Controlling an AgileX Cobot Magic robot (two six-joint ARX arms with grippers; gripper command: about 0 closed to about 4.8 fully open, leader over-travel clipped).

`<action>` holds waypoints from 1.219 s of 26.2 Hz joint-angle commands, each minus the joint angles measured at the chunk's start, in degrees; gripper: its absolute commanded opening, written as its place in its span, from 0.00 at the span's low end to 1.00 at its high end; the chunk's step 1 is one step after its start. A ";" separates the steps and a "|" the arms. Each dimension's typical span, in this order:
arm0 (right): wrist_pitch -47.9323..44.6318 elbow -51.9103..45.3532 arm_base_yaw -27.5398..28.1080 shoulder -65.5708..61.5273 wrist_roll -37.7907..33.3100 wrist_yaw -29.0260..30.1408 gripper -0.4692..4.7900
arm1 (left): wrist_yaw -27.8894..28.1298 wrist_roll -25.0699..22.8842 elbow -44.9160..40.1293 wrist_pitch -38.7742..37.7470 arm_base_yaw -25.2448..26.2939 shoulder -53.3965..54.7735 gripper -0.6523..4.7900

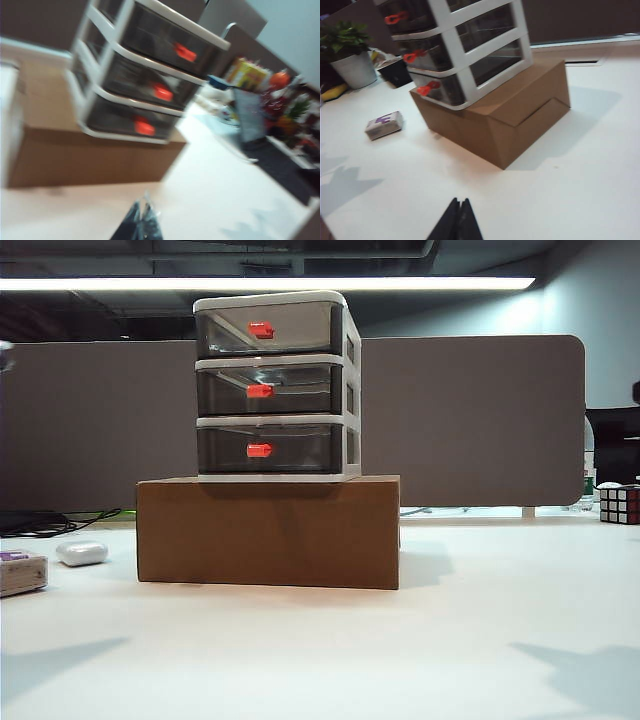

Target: Open the third layer of the drawer on the table, pick up a pack of napkins on the table and put it in, and finally close the drawer.

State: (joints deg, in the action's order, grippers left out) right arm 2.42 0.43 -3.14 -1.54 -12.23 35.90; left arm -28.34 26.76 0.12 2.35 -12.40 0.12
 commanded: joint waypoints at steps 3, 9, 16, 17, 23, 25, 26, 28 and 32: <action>-1.38 -0.37 -3.28 0.00 -0.31 0.17 0.08 | 18.12 -4.50 0.31 1.38 -15.87 0.04 0.22; -1.46 -0.35 -5.75 0.00 -4.09 -0.46 0.08 | 36.94 -5.09 0.31 0.39 -28.33 4.07 0.23; -4.48 -0.13 -10.12 -0.04 -4.46 -7.10 0.08 | 41.13 -3.39 0.33 18.36 -29.22 22.69 0.23; -4.48 -0.11 -10.84 -0.04 -4.52 -8.02 0.08 | 41.11 -3.39 0.42 21.94 -29.22 26.27 0.23; -4.46 0.00 -15.80 -0.07 -4.50 -12.61 0.08 | 38.03 -3.89 3.50 36.04 -29.24 48.17 0.49; -4.37 0.35 -17.38 -0.09 -4.50 -14.10 0.08 | 36.83 -4.00 5.40 39.06 -29.24 54.53 0.53; -4.37 0.57 -18.16 -0.13 -4.50 -14.71 0.08 | 36.28 -4.09 6.62 41.05 -29.24 58.10 0.53; -4.31 1.11 -19.30 -0.44 -4.46 -16.61 0.08 | 35.56 -4.13 8.66 44.19 -29.24 63.56 0.53; -3.26 3.32 -20.65 -3.56 -3.87 -17.44 0.08 | 32.52 -4.17 12.81 47.84 -29.22 72.26 0.53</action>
State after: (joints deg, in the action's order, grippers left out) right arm -0.99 2.85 -23.53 -4.03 -16.53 19.03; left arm 6.04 22.74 11.99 48.49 -41.67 71.42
